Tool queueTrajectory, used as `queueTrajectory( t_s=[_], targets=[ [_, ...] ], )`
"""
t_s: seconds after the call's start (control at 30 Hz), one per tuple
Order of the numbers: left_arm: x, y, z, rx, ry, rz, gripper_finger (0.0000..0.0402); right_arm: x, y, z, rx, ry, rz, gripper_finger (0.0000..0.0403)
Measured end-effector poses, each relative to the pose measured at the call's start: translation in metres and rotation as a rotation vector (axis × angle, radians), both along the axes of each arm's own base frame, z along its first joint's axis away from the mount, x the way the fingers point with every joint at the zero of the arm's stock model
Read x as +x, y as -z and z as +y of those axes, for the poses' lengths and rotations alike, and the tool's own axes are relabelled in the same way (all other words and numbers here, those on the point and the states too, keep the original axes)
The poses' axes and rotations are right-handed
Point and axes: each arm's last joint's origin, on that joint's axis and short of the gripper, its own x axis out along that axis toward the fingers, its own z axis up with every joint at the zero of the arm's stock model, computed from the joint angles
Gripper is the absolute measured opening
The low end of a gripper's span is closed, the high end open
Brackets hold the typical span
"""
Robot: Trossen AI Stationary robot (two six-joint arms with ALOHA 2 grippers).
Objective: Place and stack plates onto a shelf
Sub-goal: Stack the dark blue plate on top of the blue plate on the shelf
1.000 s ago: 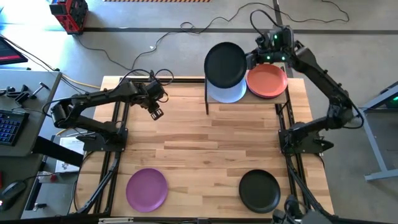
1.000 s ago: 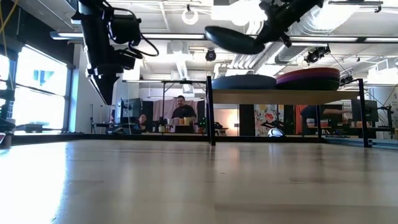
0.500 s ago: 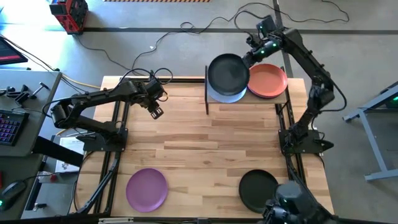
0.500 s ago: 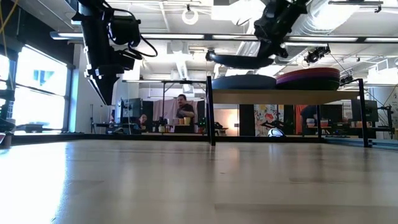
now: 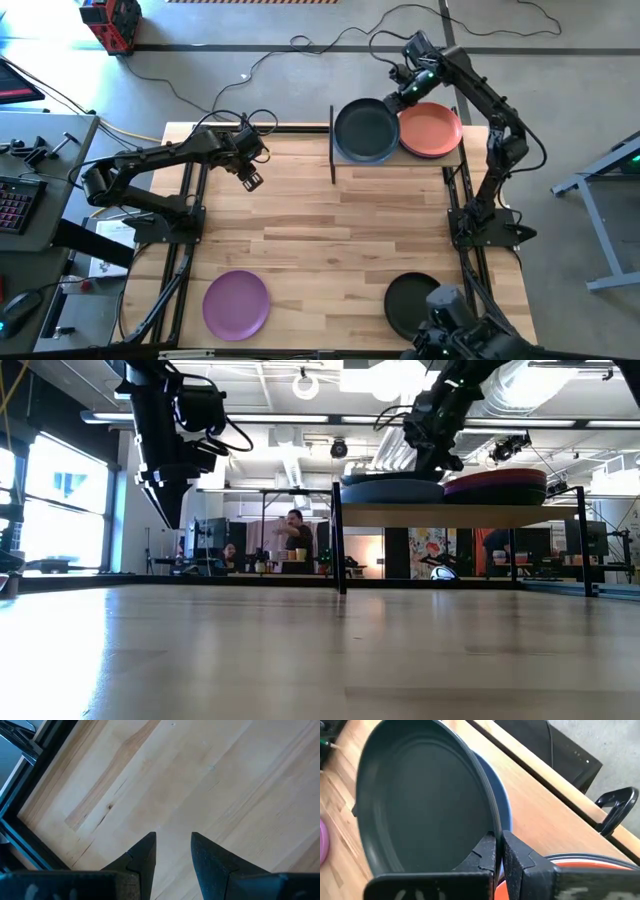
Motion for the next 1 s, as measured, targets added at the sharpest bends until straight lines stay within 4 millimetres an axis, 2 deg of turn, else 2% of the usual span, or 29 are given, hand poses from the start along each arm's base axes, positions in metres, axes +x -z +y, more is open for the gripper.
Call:
queueTrajectory(
  t_s=[0.4, 0.53, 1.0],
  targets=[
    [0.000, 0.000, 0.000, 0.001, 0.000, 0.000, 0.0113, 0.012, 0.001, 0.009, 0.006, -0.022, 0.027, 0.0000],
    [0.000, 0.000, 0.000, 0.000, 0.000, 0.000, 0.0113, 0.010, 0.002, 0.010, -0.005, 0.001, 0.073, 0.0000],
    [0.000, 0.000, 0.000, 0.001, 0.000, 0.000, 0.0113, 0.010, 0.002, 0.010, -0.008, -0.008, 0.068, 0.0000]
  ],
)
